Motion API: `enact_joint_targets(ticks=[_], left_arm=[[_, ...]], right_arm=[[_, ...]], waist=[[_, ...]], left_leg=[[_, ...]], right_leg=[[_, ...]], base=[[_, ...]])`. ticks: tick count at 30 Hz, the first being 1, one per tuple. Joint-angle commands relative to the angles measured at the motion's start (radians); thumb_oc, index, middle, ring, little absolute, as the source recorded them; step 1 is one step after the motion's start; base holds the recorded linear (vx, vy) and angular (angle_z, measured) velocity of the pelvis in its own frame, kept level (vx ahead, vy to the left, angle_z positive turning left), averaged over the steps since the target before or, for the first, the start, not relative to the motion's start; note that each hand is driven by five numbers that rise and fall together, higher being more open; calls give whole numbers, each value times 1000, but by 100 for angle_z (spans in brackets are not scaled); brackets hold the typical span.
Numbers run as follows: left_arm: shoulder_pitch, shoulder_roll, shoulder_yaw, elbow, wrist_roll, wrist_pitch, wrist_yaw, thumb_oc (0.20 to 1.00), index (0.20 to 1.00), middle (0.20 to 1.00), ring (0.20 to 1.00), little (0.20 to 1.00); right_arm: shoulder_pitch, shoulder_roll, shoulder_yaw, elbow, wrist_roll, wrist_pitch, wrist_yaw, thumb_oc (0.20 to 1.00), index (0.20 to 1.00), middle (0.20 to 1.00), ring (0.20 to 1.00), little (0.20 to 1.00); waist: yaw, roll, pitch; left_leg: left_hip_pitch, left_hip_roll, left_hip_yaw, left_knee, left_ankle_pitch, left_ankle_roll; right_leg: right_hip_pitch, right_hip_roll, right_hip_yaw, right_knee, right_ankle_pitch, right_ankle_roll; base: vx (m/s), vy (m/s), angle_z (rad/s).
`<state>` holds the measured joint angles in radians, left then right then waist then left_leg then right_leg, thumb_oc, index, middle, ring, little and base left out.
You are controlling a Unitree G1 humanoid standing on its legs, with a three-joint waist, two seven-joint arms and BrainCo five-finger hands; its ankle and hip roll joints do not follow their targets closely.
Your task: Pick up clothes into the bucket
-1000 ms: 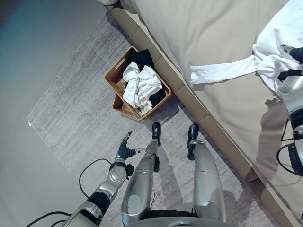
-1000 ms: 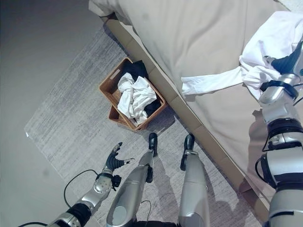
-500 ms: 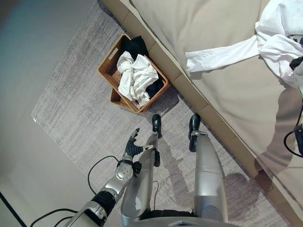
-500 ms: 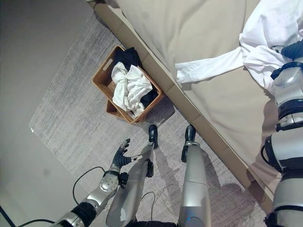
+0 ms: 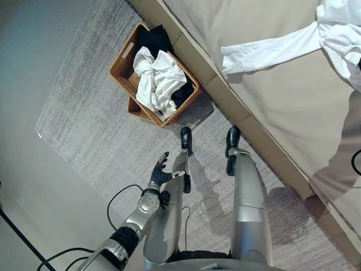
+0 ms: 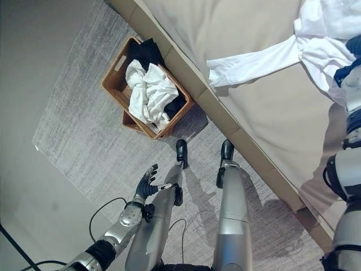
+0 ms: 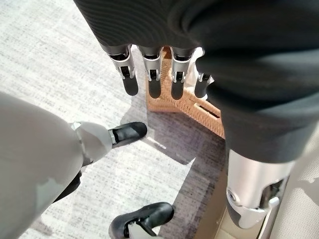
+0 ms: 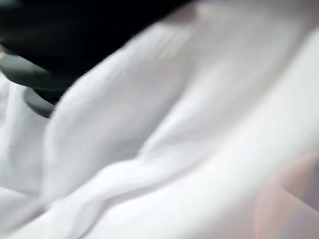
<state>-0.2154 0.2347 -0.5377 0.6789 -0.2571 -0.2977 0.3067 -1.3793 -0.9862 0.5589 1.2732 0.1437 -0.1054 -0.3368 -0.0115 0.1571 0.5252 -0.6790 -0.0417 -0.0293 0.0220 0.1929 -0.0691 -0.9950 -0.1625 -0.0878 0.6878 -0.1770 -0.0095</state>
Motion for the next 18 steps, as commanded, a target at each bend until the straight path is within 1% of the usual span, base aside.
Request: enact_joint_targets(ticks=[1, 6, 7, 8, 12, 13, 14, 17, 18], left_arm=[[-21, -5, -3, 37, -17, -17, -4, 1000, 1000, 1000, 1000, 1000], [-21, 12, 21, 48, 4, -24, 9, 1000, 1000, 1000, 1000, 1000], [-18, 22, 35, 53, 18, -24, 14, 1000, 1000, 1000, 1000, 1000], [-18, 23, 34, 53, 18, -24, 14, 1000, 1000, 1000, 1000, 1000], [5, 47, 58, 65, 51, -25, 12, 1000, 1000, 1000, 1000, 1000], [5, 47, 58, 65, 51, -25, 12, 1000, 1000, 1000, 1000, 1000], [7, 62, 69, 78, 75, -22, 9, 1000, 1000, 1000, 1000, 1000], [25, 89, 99, 80, 108, -21, 5, 1000, 1000, 1000, 1000, 1000], [32, 105, 107, 73, 116, -21, 2, 1000, 1000, 1000, 1000, 1000]], right_arm=[[11, -27, 84, -70, 45, -64, 24, 200, 200, 200, 200, 200], [5, -52, 84, -244, 68, -98, -33, 200, 200, 200, 200, 200], [19, -68, 61, -333, 94, -118, -48, 200, 200, 200, 200, 200], [22, -68, 58, -335, 93, -118, -48, 200, 200, 200, 200, 200], [85, -106, -5, -501, 113, -150, -72, 200, 200, 200, 200, 200], [86, -106, -6, -501, 112, -150, -72, 200, 200, 200, 200, 200], [124, -120, -49, -553, 116, -167, -86, 200, 200, 200, 200, 200], [185, -127, -132, -633, 118, -185, -116, 200, 200, 200, 200, 200], [210, -127, -159, -662, 109, -188, -117, 200, 200, 200, 200, 200]], waist=[[-21, -4, -5], [-33, -46, -5], [-40, -67, -5], [-39, -67, -5], [-53, -108, -5], [-53, -108, -5], [-57, -128, -5], [-63, -155, -5], [-59, -161, -5]], left_leg=[[29, 32, -11, 60, -50, -13], [74, 37, -17, 71, -61, -16], [100, 37, -20, 80, -70, -17], [101, 37, -20, 79, -70, -17], [177, 35, -21, 110, -101, -15], [177, 35, -21, 110, -101, -15], [229, 33, -23, 127, -122, -11], [313, 33, -20, 140, -151, -6], [341, 34, -20, 139, -154, -2]], right_leg=[[87, -8, -21, -114, 82, 73], [153, -4, -33, -147, 96, 76], [198, -2, -37, -162, 100, 79], [199, -2, -38, -163, 100, 79], [313, 0, -46, -203, 111, 84], [313, 0, -46, -203, 111, 84], [385, 5, -49, -226, 118, 87], [500, 12, -51, -272, 130, 96], [535, 14, -53, -291, 141, 99]], base=[[0, 0, 0], [-32, 10, 4], [-34, 33, 5], [-24, 31, 10], [-5, 38, 6], [31, 64, -3], [33, 63, -4], [42, 71, -7], [28, 71, -11]])
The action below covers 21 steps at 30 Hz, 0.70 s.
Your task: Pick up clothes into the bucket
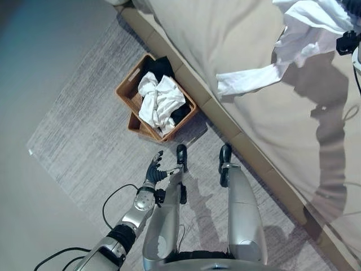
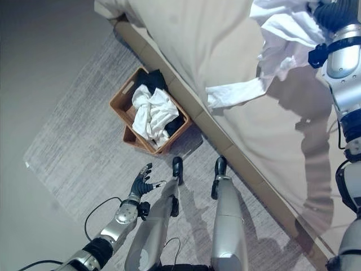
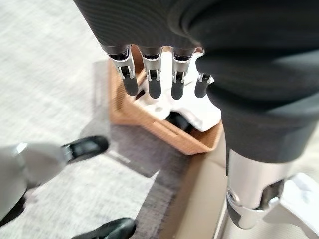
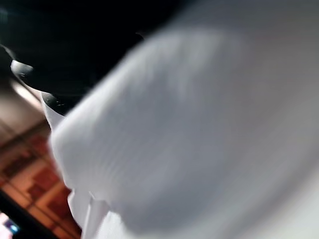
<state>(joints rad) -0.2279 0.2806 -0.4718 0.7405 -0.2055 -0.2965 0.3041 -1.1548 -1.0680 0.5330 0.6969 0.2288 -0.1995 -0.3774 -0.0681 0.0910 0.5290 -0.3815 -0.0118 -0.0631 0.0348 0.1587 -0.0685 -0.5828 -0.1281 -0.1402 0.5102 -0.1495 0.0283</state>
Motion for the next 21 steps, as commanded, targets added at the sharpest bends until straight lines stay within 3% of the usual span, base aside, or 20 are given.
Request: enact_joint_targets(ticks=[1, 3, 4, 7, 9, 11, 15, 21], left_arm=[[49, 70, 49, 10, 75, -24, 3, 1000, 1000, 1000, 1000, 1000], [56, 79, 60, 16, 83, -24, 0, 1000, 1000, 1000, 1000, 1000], [88, 103, 90, -18, 95, -28, -12, 1000, 1000, 1000, 1000, 1000], [101, 121, 105, -40, 100, -32, -19, 1000, 1000, 1000, 1000, 1000], [122, 140, 138, -95, 95, -34, -36, 1000, 1000, 1000, 1000, 1000], [131, 150, 145, -132, 86, -35, -46, 1000, 1000, 1000, 1000, 1000], [117, 194, 187, -307, 19, -54, -95, 1000, 1000, 1000, 1000, 1000], [52, 257, 210, -491, -75, -43, -163, 1000, 1000, 1000, 1000, 1000]], right_arm=[[1, -47, -149, -95, 13, -94, -78, 200, 200, 200, 200, 200], [12, -52, -163, -113, 8, -94, -78, 200, 200, 200, 200, 200], [75, -45, -222, -135, 32, -107, -72, 200, 200, 200, 200, 200], [131, -33, -267, -159, 41, -114, -64, 200, 200, 200, 200, 200], [194, -4, -308, -178, 51, -116, -42, 200, 200, 200, 200, 200], [226, 9, -326, -191, 53, -114, -33, 200, 200, 200, 200, 200], [283, 41, -330, -205, 47, -96, 9, 200, 200, 200, 200, 200], [323, 91, -321, -257, 62, -80, 65, 200, 200, 200, 200, 200]], waist=[[-1, -104, -9], [-1, -114, -25], [2, -130, -83], [5, -142, -128], [12, -150, -202], [15, -153, -221], [21, -172, -330], [25, -190, -416]], left_leg=[[70, 5, 17, 128, -128, -2], [94, 6, 21, 127, -138, 0], [146, 5, 29, 129, -166, 6], [185, 7, 37, 118, -177, 8], [231, 11, 46, 92, -182, 12], [257, 14, 52, 76, -183, 13], [338, 21, 67, 22, -190, 15], [419, 27, 87, -27, -197, 16]], right_leg=[[158, -17, 1, -129, 117, 64], [189, -15, 2, -150, 125, 69], [255, -11, 7, -190, 132, 79], [306, -6, 6, -236, 142, 89], [362, -4, 4, -301, 158, 99], [389, -1, 4, -325, 166, 103], [486, 2, -3, -416, 184, 115], [564, 5, -8, -481, 199, 122]], base=[[49, 76, -12], [79, 92, -13], [80, 87, -13], [87, 74, -20], [95, 81, -12], [61, 69, -10], [72, 52, -10], [55, 27, -5]])
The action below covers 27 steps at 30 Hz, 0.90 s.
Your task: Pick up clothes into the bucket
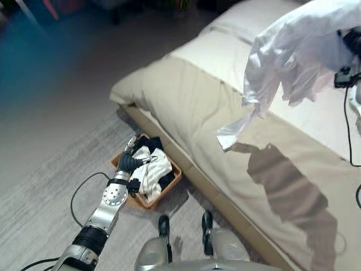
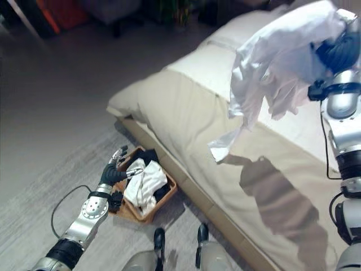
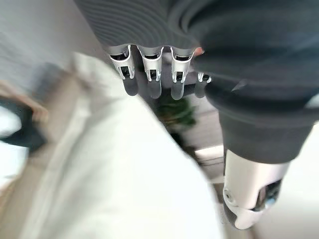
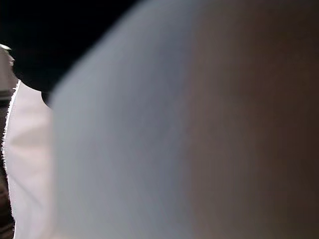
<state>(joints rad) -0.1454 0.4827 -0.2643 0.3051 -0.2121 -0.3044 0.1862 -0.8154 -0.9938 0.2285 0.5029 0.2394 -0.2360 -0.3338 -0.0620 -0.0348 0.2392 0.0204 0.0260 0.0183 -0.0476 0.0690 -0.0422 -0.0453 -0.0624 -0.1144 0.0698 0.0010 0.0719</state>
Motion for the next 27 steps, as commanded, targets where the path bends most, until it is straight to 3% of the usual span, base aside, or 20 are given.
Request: enact_joint_targets(ticks=[1, 8, 14, 27], left_arm=[[-48, 70, 2, -97, -87, -28, -64, 1000, 1000, 1000, 1000, 1000], [-233, 147, -103, -305, -251, 22, -194, 1000, 1000, 1000, 1000, 1000], [-399, 130, -242, -317, -335, 53, -247, 1000, 1000, 1000, 1000, 1000], [-611, 42, -392, -201, -221, 69, -247, 1000, 1000, 1000, 1000, 1000]], right_arm=[[-8, 21, -14, -84, 57, -38, 42, 200, 200, 200, 200, 200], [63, 65, -27, -231, 162, -31, 132, 200, 200, 200, 200, 200], [83, 84, -5, -335, 224, -23, 187, 200, 200, 200, 200, 200], [105, 163, 54, -522, 218, -7, 287, 200, 200, 200, 200, 200]], waist=[[19, -67, -140], [18, -72, -200], [12, -73, -220], [2, -67, -229]], left_leg=[[29, -10, 10, 45, -106, -10], [70, -8, 9, 14, -101, -9], [84, -2, 4, -3, -89, -9], [93, -13, -13, -3, -81, -3]], right_leg=[[39, -59, -33, -49, 49, 80], [81, -52, -31, -79, 54, 80], [100, -44, -31, -100, 60, 77], [122, -60, -49, -87, 56, 82]], base=[[48, 22, -12], [20, 9, -2], [0, 0, 0], [-4, 10, 0]])
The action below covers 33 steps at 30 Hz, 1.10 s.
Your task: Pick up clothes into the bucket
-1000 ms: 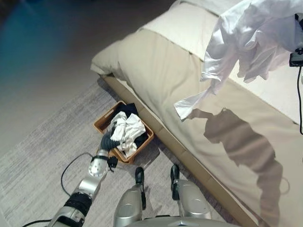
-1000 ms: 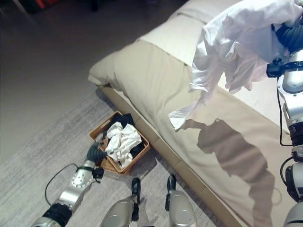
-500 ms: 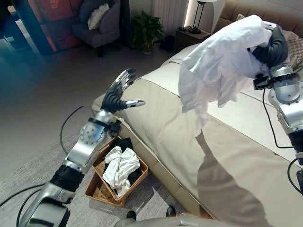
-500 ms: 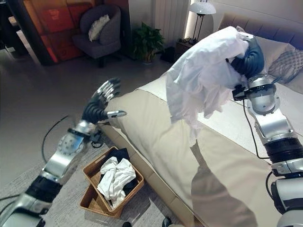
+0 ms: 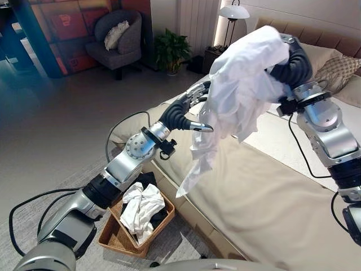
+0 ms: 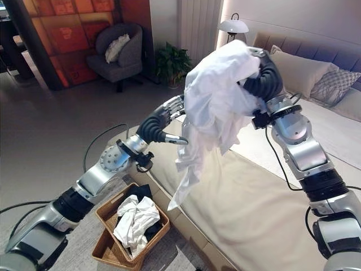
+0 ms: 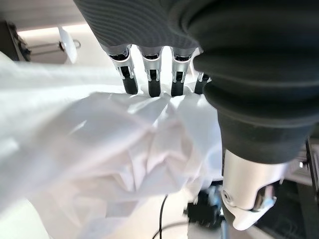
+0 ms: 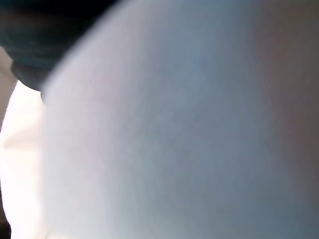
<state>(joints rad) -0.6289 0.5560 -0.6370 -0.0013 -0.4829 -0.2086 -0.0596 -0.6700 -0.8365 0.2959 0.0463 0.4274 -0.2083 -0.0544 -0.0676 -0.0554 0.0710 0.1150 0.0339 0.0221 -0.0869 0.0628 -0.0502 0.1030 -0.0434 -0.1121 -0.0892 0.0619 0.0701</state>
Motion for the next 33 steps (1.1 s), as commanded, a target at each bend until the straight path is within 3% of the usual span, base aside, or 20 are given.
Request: enact_joint_targets(ticks=[1, 8, 12, 16, 23, 33], left_arm=[[-135, -38, -24, 113, 58, -26, 0, 1000, 1000, 1000, 1000, 1000], [-144, -75, -13, 154, 119, -25, 26, 1000, 1000, 1000, 1000, 1000], [-139, -102, 10, 179, 253, -26, 68, 1000, 1000, 1000, 1000, 1000], [-137, -144, 11, 221, 302, -21, 80, 1000, 1000, 1000, 1000, 1000], [-138, -239, -24, 237, 153, 0, 38, 1000, 1000, 1000, 1000, 1000], [-161, -270, -99, 181, -35, 41, -31, 1000, 1000, 1000, 1000, 1000]], right_arm=[[-43, 11, -5, -75, 26, -34, 12, 200, 200, 200, 200, 200], [-55, 58, 62, -149, 39, -30, 77, 200, 200, 200, 200, 200], [-39, 97, 84, -212, 55, -31, 120, 200, 200, 200, 200, 200], [-38, 138, 112, -241, 69, -30, 144, 200, 200, 200, 200, 200], [-62, 191, 181, -271, 77, -18, 178, 200, 200, 200, 200, 200], [-70, 225, 234, -262, 85, -3, 189, 200, 200, 200, 200, 200]], waist=[[8, -46, -60], [13, -48, -53], [18, -55, -47], [19, -56, -41], [15, -52, -40], [6, -45, -44]], left_leg=[[-1, -22, -18, 37, -75, 5], [5, -17, -19, 38, -74, 6], [5, -18, -26, 39, -74, 10], [8, -20, -30, 46, -79, 15], [14, -24, -36, 58, -87, 22], [15, -28, -39, 66, -93, 24]], right_leg=[[-25, -79, -52, 72, -5, 84], [-21, -80, -47, 68, -5, 85], [-18, -80, -48, 72, -9, 83], [-15, -80, -43, 76, -11, 82], [-7, -84, -34, 81, -15, 78], [-4, -90, -36, 91, -21, 76]], base=[[-8, 13, 9], [-4, 2, 2], [0, 0, 0], [0, 0, 0], [0, 0, 0], [0, 0, 0]])
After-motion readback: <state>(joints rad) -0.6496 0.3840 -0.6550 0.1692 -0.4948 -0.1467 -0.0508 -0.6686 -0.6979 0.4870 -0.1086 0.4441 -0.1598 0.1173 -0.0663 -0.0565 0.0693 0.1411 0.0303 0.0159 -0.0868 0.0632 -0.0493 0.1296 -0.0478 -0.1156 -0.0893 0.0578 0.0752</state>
